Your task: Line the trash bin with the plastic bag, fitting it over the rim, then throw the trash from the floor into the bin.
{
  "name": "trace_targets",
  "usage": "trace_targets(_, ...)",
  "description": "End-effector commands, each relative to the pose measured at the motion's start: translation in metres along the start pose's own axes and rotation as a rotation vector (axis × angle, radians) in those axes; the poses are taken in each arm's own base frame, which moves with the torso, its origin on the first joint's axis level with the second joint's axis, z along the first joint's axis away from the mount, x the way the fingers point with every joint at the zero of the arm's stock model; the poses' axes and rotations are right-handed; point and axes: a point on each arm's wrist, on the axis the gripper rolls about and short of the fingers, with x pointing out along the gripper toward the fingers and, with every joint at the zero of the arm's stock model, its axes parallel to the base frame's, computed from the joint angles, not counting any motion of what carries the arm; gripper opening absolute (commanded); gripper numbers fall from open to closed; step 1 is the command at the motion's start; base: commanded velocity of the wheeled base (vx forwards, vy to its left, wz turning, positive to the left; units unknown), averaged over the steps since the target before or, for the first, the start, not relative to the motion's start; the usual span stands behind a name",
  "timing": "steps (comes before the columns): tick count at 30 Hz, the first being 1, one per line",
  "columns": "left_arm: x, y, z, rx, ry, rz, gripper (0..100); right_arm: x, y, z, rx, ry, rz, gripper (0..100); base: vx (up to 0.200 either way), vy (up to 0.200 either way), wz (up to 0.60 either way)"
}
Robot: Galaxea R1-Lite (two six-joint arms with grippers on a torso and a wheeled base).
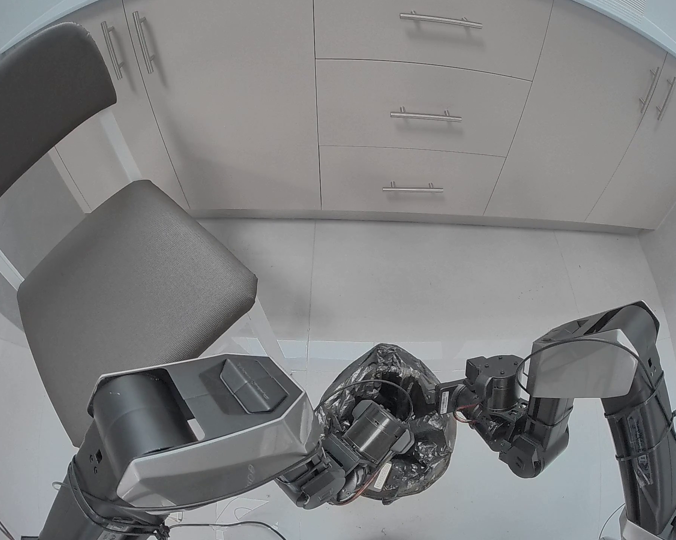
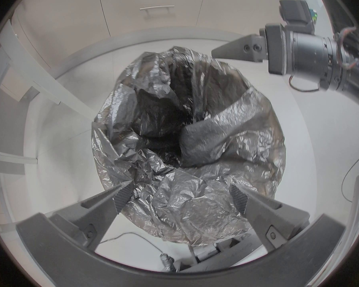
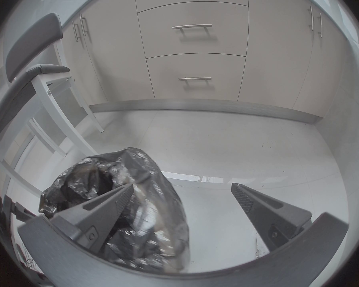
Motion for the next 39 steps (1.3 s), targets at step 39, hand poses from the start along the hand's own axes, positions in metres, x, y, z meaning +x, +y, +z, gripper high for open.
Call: trace_targets(39,-0.077,0.003,0.026,-0.198,-0.167,-0.1,100,-0.026,-0.001,-0.011,-0.069,0.095,0.151,100,0.0,0.0,0.0)
